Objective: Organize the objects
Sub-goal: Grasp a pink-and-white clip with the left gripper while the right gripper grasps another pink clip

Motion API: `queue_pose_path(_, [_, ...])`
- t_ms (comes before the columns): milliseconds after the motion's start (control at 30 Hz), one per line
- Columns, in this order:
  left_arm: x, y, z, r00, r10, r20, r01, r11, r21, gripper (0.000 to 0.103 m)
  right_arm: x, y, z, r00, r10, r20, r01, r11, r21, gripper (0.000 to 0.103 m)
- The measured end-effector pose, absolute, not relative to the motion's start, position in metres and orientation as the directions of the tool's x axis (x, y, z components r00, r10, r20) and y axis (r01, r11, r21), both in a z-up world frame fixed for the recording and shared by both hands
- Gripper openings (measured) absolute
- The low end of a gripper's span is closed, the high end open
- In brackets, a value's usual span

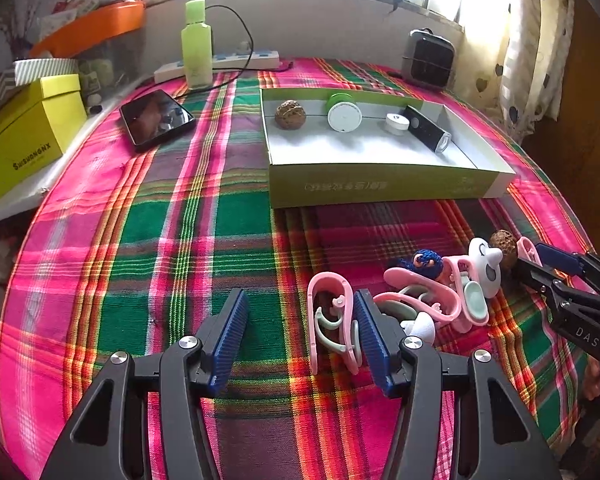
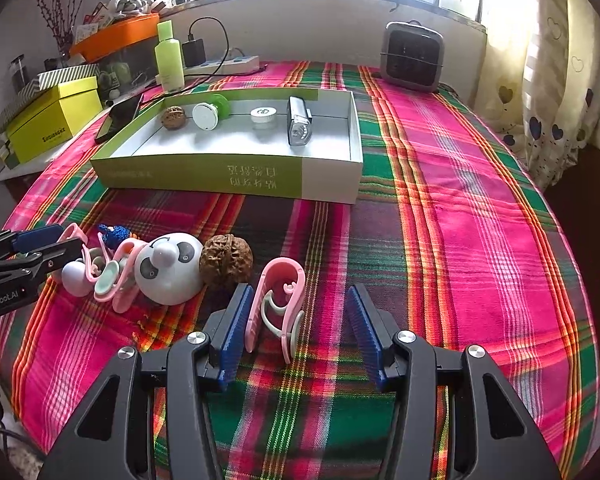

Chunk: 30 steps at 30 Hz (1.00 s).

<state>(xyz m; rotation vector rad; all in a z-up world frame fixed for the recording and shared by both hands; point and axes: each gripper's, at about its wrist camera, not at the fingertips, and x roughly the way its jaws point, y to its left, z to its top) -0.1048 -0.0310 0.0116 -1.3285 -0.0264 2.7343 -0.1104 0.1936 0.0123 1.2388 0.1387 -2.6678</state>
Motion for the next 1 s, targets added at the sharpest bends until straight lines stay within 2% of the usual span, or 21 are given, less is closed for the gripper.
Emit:
queue_pose_path(67, [-0.105,-0.032,0.012,-0.615,0.087,-0.784,-0.076,-0.996,-0.051,0.045,-0.110,0.194,0.013,-0.631,-0.137,-0.764,0.216,-0.976,-0.004,0.040])
queue_pose_path(167, [-0.106,-0.035,0.012,-0.616,0.082,-0.783,-0.064,-0.997,-0.053,0.035,-0.110,0.193,0.014,-0.630,-0.140,-0.764,0.224,-0.974,-0.007,0.037])
queue_pose_path(433, [-0.106,-0.041,0.012,-0.617,0.074,-0.783,-0.049,-0.997,-0.055,0.022,-0.109,0.192,0.014,-0.634,-0.143,-0.760,0.231,-0.973,-0.010,0.024])
queue_pose_path(1000, [-0.106,-0.037,0.020,-0.631,0.089,-0.771,-0.061,-0.996,-0.065,0.022,-0.109,0.194,0.023,-0.644,-0.170,-0.746,0.235,-0.972,0.019,0.024])
